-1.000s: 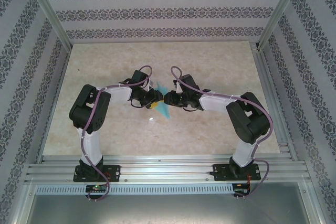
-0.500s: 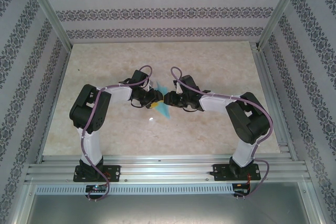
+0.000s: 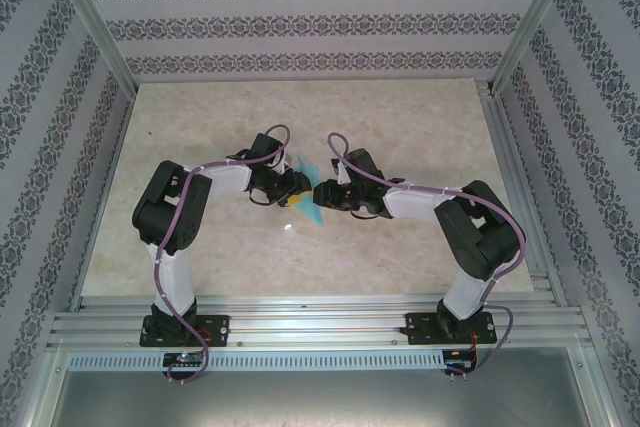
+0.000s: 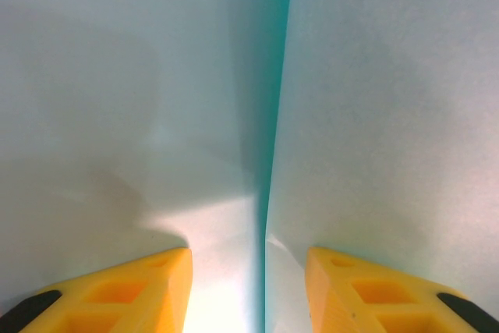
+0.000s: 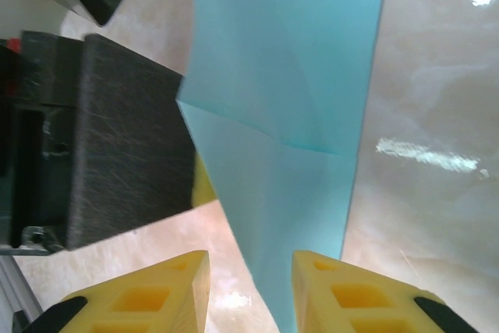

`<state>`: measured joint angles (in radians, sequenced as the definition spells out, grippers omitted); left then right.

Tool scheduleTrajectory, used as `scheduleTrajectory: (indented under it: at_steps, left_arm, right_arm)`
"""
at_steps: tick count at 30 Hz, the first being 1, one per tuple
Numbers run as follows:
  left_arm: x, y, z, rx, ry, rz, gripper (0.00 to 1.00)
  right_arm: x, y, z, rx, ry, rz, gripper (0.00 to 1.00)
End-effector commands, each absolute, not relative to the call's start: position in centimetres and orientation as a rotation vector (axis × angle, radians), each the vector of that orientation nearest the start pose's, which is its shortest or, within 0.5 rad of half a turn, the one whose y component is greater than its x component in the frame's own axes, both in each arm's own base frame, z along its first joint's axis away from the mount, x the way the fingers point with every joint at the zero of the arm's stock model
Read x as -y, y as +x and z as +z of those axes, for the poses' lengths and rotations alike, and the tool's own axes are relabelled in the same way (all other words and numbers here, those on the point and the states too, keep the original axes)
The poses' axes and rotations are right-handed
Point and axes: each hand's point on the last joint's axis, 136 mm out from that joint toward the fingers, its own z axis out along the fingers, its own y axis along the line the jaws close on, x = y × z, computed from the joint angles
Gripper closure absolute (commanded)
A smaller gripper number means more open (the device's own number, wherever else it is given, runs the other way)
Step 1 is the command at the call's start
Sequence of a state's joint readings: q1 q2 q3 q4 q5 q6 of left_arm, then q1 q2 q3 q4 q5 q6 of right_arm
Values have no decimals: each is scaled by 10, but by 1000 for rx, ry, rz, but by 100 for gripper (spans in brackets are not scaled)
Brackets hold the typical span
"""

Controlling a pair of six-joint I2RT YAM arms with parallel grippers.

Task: Fold a paper plane with a square sheet of paper (fold left side to right side)
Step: Fourth fold the wing at the center of the table.

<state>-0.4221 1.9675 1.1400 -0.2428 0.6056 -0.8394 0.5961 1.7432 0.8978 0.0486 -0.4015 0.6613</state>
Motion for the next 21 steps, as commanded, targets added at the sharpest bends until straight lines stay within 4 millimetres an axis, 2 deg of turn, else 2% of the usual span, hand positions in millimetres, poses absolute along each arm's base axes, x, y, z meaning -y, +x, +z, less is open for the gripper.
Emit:
scheduleTrajectory:
  at_steps: [1, 8, 16, 21]
  left_arm:
    - [247, 336, -23, -2995, -460, -937, 56]
    - [248, 336, -24, -2997, -459, -940, 56]
    - [248, 335, -24, -2998, -457, -939, 56]
    - [247, 335, -24, -2998, -459, -937, 56]
  right_arm:
    - [-311, 345, 98, -2440, -142, 1114, 67]
    - [-318, 358, 95, -2451, -119, 1137, 73]
    - [-318, 361, 79, -2495, -113, 1095, 81]
    - [-310, 364, 72, -2520, -109, 1036, 80]
